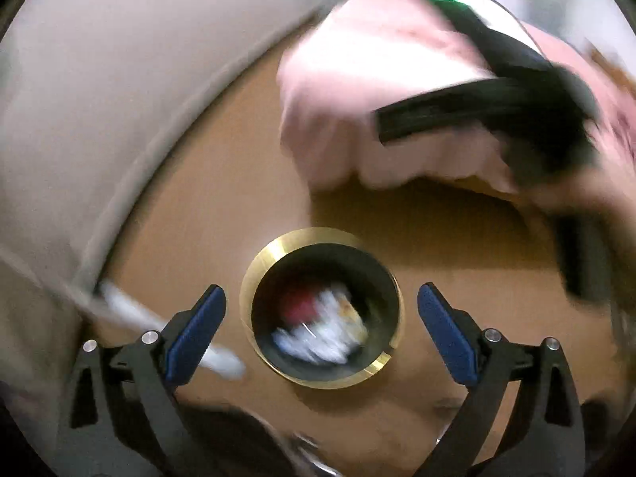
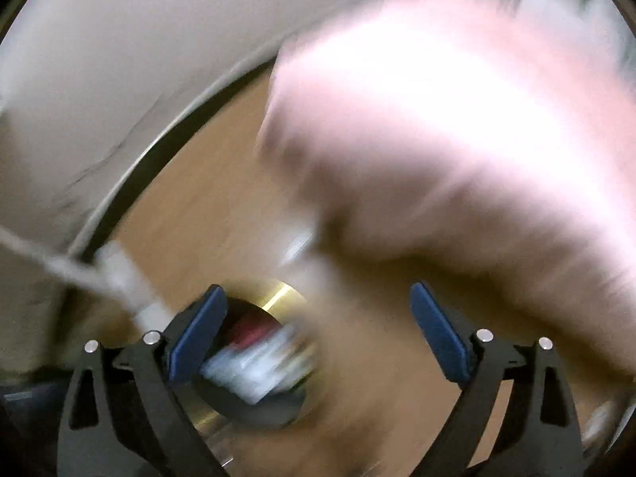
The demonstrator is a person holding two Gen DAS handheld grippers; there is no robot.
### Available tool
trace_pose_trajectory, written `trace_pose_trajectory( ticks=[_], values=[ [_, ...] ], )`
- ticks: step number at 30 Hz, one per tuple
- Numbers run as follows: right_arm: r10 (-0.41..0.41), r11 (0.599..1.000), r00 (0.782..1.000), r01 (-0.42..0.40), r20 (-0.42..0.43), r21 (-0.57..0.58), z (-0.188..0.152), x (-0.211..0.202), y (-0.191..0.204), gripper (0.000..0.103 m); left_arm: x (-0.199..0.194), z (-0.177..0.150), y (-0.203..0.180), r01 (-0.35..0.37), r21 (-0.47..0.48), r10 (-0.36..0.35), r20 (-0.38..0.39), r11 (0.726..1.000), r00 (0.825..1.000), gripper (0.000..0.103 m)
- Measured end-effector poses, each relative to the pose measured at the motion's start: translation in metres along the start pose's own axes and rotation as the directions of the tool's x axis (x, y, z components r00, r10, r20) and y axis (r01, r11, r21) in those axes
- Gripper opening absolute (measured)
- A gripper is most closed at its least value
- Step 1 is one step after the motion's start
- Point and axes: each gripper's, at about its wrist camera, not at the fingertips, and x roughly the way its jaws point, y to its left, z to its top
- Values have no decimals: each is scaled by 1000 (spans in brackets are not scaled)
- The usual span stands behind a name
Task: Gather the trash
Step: 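Move both tools back from the bin to the desk, then grasp the white tube with left tool while right tool grasps the folded paper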
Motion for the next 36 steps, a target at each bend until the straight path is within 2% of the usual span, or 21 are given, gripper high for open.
trace_pose_trajectory(
  ticks=[1, 2, 3, 6, 8, 9, 10, 12, 13, 14, 15, 16, 18, 20, 21, 22, 23, 26, 29, 32, 36],
  values=[
    [-56, 998, 992, 57, 114, -2, 7, -28, 1, 97, -25, 0, -7, -30, 53, 27, 50, 998, 998, 94],
    [-62, 998, 982, 63, 179, 5, 10, -45, 1, 97, -48, 1, -7, -42, 63, 36, 86, 997, 996, 94],
    [-44, 999, 965, 42, 258, 16, 15, -70, 2, 97, -68, 2, -4, -38, 50, 32, 114, 998, 993, 94],
    [35, 999, 922, -37, 387, -3, 27, -121, 17, 97, -137, 3, 31, -26, -69, 39, 193, 997, 980, 94],
    [80, 997, 898, -61, 433, -57, 33, -142, 38, 97, -176, -2, 71, -99, -184, 143, 248, 978, 958, 94],
    [112, 992, 889, -75, 445, -101, 37, -151, 55, 96, -193, -11, 95, -171, -255, 235, 250, 952, 939, 94],
    [136, 988, 885, -86, 446, -131, 41, -157, 69, 96, -202, -16, 111, -210, -298, 286, 240, 931, 928, 94],
    [204, 973, 878, -132, 433, -189, 49, -165, 102, 96, -226, -38, 151, -289, -410, 393, 195, 865, 899, 94],
    [245, 963, 873, -168, 423, -211, 53, -170, 119, 97, -242, -58, 182, -354, -479, 466, 137, 803, 874, 94],
    [273, 955, 867, -193, 416, -225, 55, -174, 132, 96, -250, -71, 203, -396, -518, 510, 93, 759, 855, 94],
    [319, 940, 857, -231, 405, -251, 61, -180, 153, 96, -264, -90, 230, -449, -569, 565, 33, 689, 825, 94],
    [354, 926, 847, -258, 397, -276, 64, -185, 169, 96, -274, -103, 248, -479, -603, 594, -9, 639, 804, 94],
    [442, 882, 818, -321, 369, -345, 71, -202, 209, 96, -299, -142, 299, -543, -679, 646, -131, 494, 752, 94],
    [537, 821, 779, -394, 325, -413, 76, -221, 256, 96, -313, -163, 330, -605, -691, 687, -214, 395, 694, 94],
    [567, 800, 763, -419, 311, -430, 78, -227, 273, 96, -318, -170, 342, -626, -688, 700, -240, 366, 673, 94],
    [596, 778, 745, -444, 299, -445, 82, -232, 292, 96, -322, -178, 357, -637, -688, 701, -260, 349, 665, 94],
    [643, 738, 716, -482, 273, -472, 82, -243, 321, 96, -321, -183, 370, -633, -697, 690, -275, 337, 670, 94],
    [721, 645, 663, -539, 199, -541, 80, -261, 382, 96, -311, -198, 406, -605, -733, 647, -304, 311, 699, 94],
    [786, 507, 615, -586, 60, -632, 65, -278, 459, 96, -309, -204, 432, -584, -749, 609, -314, 312, 729, 94],
    [780, 406, 622, -581, -63, -705, 50, -281, 521, 96, -293, -203, 452, -579, -749, 579, -328, 322, 746, 94],
    [735, 367, 664, -561, -138, -742, 42, -273, 575, 96, -282, -205, 470, -585, -742, 567, -342, 326, 749, 94]
  ],
)
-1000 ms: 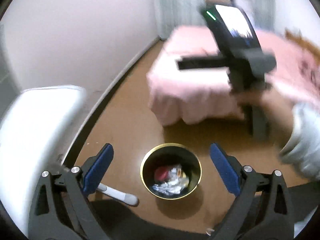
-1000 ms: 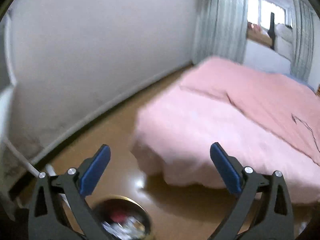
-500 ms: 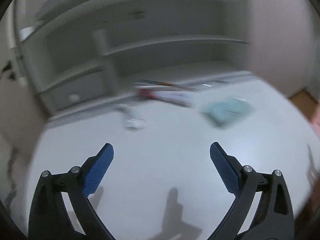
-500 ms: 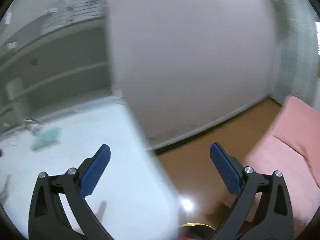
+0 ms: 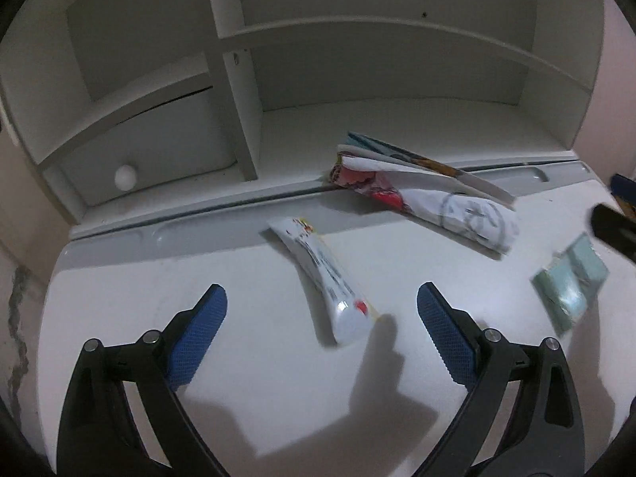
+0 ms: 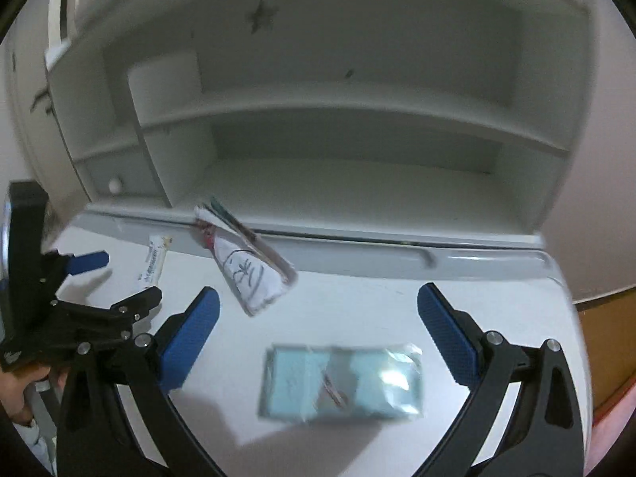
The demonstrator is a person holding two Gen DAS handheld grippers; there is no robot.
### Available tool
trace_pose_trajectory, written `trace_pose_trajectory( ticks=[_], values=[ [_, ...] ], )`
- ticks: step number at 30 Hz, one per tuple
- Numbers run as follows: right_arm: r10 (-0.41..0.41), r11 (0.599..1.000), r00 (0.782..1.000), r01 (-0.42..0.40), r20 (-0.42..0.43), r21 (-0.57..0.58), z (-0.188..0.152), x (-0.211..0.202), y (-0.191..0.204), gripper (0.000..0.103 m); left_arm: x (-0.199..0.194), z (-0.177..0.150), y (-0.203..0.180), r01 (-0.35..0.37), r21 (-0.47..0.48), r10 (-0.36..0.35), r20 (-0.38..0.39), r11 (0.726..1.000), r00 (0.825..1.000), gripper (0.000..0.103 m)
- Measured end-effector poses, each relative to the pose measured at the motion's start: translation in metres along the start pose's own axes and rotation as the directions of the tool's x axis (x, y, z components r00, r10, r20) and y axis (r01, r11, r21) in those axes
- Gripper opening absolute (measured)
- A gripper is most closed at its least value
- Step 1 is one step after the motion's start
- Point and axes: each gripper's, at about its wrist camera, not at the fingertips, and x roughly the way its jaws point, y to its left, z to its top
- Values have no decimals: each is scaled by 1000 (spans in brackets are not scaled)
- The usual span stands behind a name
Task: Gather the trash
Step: 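Grasp the white tube with left tool while right tool grasps the folded paper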
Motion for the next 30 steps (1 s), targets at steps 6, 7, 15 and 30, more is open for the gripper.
trace_pose_trajectory(
  ticks=[6, 7, 15, 30],
  values=[
    [-15, 996, 990, 2, -137, -91, 14, 65, 25, 96, 20, 6, 19, 49, -50, -51, -34, 998, 998, 76],
    [-21, 994, 989, 6, -147, -107, 15, 72, 28, 96, 21, 6, 20, 41, -35, -42, -34, 999, 999, 74],
    [69, 985, 986, -91, -152, -147, 16, 90, 43, 61, 19, 8, 24, 86, 5, -86, -8, 996, 996, 25],
    [274, 958, 953, -282, -125, -51, 3, 58, 32, 34, 1, 5, 41, 122, -57, -118, 72, 991, 990, 14]
  ],
)
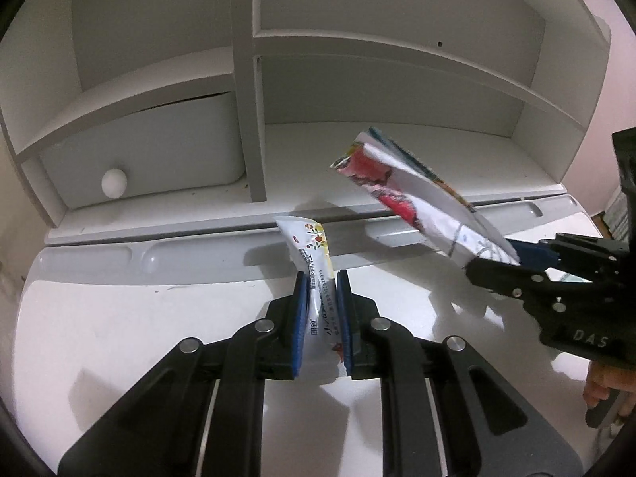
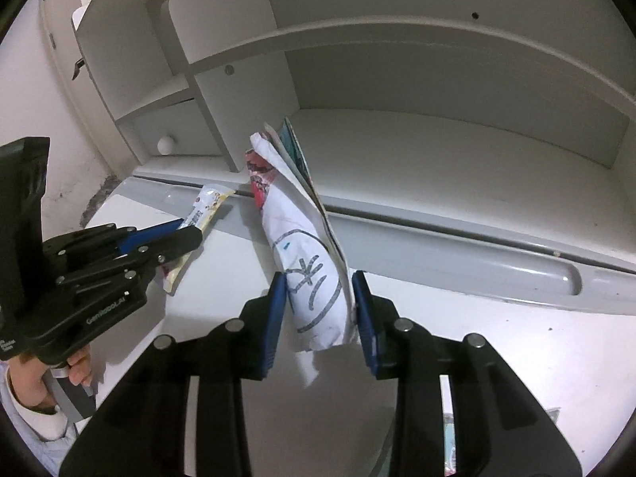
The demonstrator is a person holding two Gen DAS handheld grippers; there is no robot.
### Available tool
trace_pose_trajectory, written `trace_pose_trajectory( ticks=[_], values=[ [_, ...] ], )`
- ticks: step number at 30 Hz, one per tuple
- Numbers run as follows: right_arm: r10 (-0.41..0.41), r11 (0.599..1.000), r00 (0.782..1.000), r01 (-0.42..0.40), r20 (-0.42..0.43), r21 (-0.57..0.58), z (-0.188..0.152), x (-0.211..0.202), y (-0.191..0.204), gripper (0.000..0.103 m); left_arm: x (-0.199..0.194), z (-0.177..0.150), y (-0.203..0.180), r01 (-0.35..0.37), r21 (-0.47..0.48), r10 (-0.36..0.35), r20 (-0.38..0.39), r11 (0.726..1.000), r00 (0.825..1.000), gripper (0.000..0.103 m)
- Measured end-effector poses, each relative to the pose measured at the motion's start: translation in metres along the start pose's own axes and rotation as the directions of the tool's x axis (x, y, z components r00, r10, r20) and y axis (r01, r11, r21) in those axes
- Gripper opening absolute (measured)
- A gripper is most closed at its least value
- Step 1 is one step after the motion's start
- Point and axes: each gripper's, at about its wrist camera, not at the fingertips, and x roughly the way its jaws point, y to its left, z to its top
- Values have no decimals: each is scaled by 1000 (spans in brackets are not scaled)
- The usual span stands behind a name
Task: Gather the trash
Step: 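Grasp the white tube with left tool while right tool grasps the folded paper, then carry tube and paper over the black bin and open both tools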
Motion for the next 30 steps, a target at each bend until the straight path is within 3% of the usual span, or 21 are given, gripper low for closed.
trace_pose_trajectory(
  ticks=[10, 26, 30],
  values=[
    [-48, 999, 999, 48, -3, 20, -3, 2, -5, 34, 4, 2, 1, 25, 15, -24, -27, 1000, 999, 14],
    [-47, 999, 999, 47, 8, 19, -1, 6, 1, 34, 4, 0, -11, 55, 47, -54, -33, 997, 998, 14],
    [-3, 999, 999, 0, 53, 43, -3, -12, 1, 34, 1, 3, -23, 134, 29, -133, -25, 991, 991, 14]
  ],
)
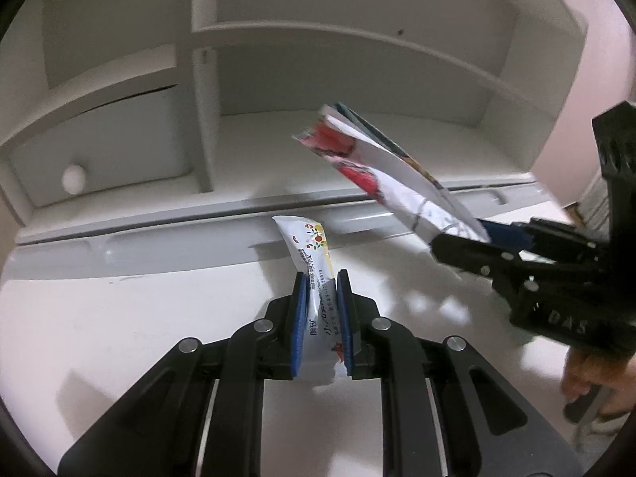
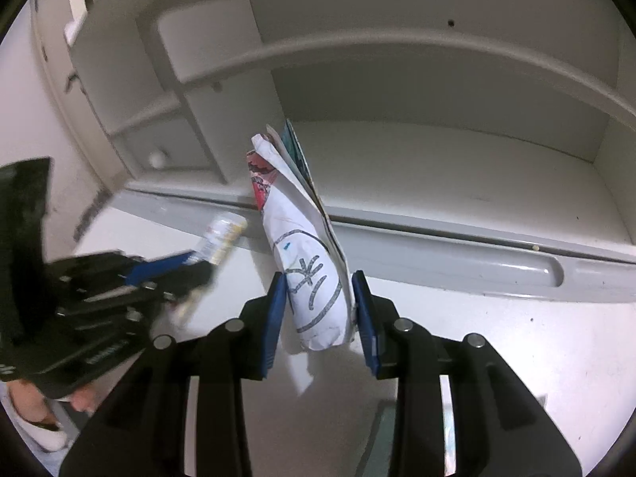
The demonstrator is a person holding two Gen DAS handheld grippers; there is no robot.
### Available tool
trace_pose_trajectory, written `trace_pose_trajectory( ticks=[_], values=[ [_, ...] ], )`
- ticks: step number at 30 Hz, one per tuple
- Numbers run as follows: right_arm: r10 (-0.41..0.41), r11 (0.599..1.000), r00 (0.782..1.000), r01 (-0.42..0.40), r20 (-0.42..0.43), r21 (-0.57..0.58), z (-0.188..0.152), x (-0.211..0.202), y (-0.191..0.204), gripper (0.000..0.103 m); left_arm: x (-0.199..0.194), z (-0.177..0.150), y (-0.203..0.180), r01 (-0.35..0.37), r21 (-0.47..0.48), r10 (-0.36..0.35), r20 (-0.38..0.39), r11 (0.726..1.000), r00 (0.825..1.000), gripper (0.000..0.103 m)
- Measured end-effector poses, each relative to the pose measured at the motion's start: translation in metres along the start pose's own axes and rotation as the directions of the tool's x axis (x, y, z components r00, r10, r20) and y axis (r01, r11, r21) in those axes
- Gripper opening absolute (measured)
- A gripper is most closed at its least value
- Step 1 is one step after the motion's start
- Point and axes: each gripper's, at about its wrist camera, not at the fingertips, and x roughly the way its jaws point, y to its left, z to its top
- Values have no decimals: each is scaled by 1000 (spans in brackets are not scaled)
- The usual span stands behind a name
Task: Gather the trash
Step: 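Carry tube and paper over the black bin and open both tools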
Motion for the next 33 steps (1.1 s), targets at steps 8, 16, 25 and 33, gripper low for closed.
trace_pose_trajectory(
  ticks=[8, 16, 25, 33],
  values=[
    [6, 996, 984, -21, 179, 84, -44, -114, -31, 34, -58, 4, -80, 163, 103, -173, 106, 981, 979, 14],
    [-305, 905, 923, 204, 236, 374, -206, -318, -134, 34, -121, -46, -283, 466, 403, -517, 23, 788, 856, 14],
    [-430, 647, 902, 324, -21, 690, -422, -391, -233, 34, -96, -188, -482, 727, 484, -611, -406, 487, 679, 14],
    [-107, 479, 936, 345, -336, 807, -590, -247, -293, 34, 96, -348, -520, 689, 390, -219, -753, 611, 620, 14]
  ],
)
